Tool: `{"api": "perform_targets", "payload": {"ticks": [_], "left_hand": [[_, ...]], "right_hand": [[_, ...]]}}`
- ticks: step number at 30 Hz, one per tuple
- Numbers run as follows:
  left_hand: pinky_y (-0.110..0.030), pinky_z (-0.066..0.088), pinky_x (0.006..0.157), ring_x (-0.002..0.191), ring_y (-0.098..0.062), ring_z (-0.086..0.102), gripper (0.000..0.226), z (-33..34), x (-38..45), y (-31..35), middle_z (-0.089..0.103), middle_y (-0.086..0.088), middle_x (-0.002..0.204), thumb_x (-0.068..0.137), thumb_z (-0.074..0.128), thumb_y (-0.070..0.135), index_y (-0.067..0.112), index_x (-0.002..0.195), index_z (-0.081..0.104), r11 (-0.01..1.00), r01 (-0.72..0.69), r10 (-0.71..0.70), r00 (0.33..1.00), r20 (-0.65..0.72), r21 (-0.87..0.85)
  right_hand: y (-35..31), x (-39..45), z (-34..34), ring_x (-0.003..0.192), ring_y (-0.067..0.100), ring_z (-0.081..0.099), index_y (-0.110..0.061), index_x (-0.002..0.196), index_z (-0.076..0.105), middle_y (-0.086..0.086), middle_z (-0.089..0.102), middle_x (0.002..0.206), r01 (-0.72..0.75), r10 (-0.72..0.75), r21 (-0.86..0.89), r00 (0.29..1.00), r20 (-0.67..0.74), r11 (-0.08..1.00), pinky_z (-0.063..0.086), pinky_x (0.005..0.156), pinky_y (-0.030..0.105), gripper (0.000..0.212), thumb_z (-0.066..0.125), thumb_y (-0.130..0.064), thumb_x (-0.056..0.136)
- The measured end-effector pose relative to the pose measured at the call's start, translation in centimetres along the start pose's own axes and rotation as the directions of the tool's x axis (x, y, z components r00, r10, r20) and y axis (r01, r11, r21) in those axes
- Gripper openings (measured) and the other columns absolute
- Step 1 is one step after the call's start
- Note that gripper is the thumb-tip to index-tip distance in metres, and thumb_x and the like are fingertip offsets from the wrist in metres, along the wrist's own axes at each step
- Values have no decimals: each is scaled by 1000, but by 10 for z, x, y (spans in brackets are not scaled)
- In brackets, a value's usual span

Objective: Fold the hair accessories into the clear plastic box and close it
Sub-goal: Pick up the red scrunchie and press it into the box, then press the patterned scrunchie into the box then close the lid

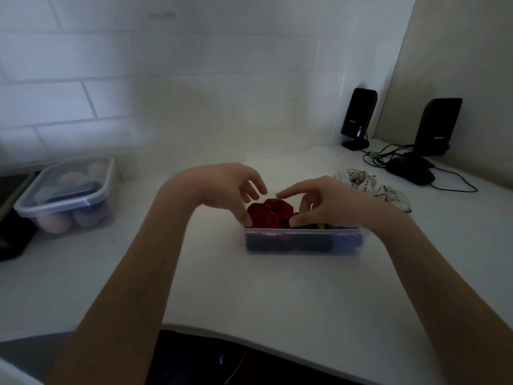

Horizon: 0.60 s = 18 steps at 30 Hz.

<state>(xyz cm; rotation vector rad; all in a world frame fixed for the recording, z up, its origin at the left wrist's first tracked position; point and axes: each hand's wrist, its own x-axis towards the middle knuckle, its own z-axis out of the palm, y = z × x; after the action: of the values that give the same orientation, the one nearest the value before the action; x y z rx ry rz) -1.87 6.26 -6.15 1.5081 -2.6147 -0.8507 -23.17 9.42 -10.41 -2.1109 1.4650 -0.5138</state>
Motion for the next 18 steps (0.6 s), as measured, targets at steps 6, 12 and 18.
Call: {"api": "perform_targets", "payload": {"ticks": [6, 12, 18], "left_hand": [[-30, 56, 79, 82, -9, 71, 28, 4, -6, -28, 73, 3, 94, 78, 70, -2, 22, 90, 67, 925, -139, 35, 958, -283, -355], [-30, 55, 64, 66, -14, 66, 13, 44, 19, -38, 71, -2, 86, 83, 63, 5, 16, 89, 64, 833, -246, -146, 767, -625, -496], [-20, 50, 42, 48, -5, 62, 22, 53, 25, -46, 66, 3, 85, 83, 54, -2, 19, 88, 60, 821, -363, -178, 572, -801, -442]], "right_hand": [[19, -10, -27, 56, 3, 58, -31, 102, 66, -8, 64, 71, 38, 48, 138, 818, -573, 990, 46, 51, 14, 21, 69, -26, 81], [71, -11, -29, 115, 37, 47, -22, 127, 49, 15, 53, 125, -604, 454, -103, 690, -564, 790, 40, 96, 47, 41, 54, -36, 89], [81, -7, -8, 112, 36, 48, -26, 119, 55, 12, 57, 123, -634, 477, -211, 725, -497, 744, 40, 90, 47, 30, 50, -30, 90]]}}
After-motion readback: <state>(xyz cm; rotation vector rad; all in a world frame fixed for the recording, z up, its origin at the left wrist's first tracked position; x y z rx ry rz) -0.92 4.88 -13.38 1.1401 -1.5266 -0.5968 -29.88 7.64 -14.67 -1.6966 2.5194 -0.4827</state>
